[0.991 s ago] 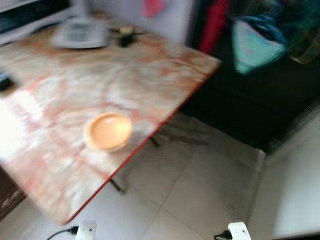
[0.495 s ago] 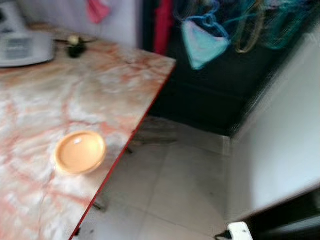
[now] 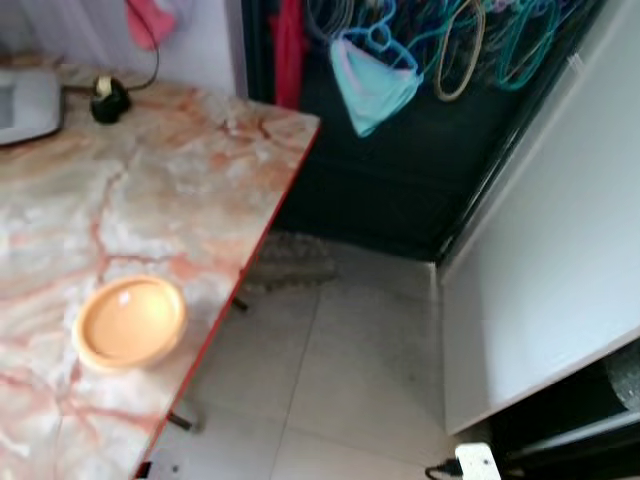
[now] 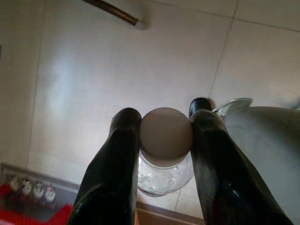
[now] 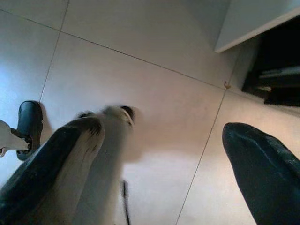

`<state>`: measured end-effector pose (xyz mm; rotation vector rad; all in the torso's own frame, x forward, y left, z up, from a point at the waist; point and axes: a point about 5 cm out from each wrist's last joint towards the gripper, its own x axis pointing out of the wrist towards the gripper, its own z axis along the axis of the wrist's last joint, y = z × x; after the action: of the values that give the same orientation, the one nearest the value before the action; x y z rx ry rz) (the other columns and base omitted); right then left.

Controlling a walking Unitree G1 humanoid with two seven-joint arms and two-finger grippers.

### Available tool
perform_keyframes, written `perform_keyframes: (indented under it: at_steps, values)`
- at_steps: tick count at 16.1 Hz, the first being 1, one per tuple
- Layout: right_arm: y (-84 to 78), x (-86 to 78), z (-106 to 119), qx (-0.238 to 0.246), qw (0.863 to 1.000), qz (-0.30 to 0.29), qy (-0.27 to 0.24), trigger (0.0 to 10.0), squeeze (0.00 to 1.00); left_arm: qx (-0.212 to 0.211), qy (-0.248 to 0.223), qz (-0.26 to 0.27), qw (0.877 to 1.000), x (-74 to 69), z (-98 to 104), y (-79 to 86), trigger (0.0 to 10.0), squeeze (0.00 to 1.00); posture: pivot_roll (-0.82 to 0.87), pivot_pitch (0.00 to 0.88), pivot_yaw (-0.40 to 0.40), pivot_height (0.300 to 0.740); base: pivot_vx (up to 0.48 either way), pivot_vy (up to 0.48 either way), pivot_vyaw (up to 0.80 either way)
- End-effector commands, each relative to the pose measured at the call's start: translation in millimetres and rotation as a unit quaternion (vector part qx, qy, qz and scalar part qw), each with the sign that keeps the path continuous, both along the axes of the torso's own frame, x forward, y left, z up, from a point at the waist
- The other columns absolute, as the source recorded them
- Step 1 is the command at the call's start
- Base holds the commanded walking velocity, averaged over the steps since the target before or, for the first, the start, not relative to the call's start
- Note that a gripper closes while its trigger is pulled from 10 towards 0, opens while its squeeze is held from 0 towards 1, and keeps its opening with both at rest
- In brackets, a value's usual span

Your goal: Restocking fridge

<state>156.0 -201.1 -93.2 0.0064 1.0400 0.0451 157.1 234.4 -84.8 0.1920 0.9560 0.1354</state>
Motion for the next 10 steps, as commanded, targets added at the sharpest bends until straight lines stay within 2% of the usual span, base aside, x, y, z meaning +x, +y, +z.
perform_keyframes:
  at_steps: [1,4,7,10]
  values:
    - [-9.0,-10.7,-2.7,-0.006,1.0,-0.017,0.014,10.0,0.0,-0.011,0.019,-0.013,1.0,-6.2,-5.5,-10.6,10.0,0.0,0.18,0.141,-0.072,0.74,0.0,-0.48,0.0]
    - [-9.2,-10.6,-2.7,-0.008,1.0,-0.018,0.015,10.0,0.0,-0.011,0.02,-0.014,1.0,-6.0,-5.6,-11.2,10.0,0.0,0.17,0.143,-0.072,0.74,0.0,-0.48,0.0]
    - [-9.1,-10.4,-2.8,-0.009,1.0,-0.018,0.016,10.0,0.0,-0.014,0.02,-0.004,1.0,-6.1,-5.7,-10.6,10.0,0.0,0.17,0.144,-0.072,0.74,0.0,-0.185,0.0]
    - [-9.3,-10.3,-2.8,-0.01,1.0,-0.014,0.019,10.0,0.0,-0.015,0.019,-0.004,1.0,-5.6,-5.2,-9.7,10.0,0.0,0.17,0.144,-0.075,0.74,0.0,0.0,-0.8]
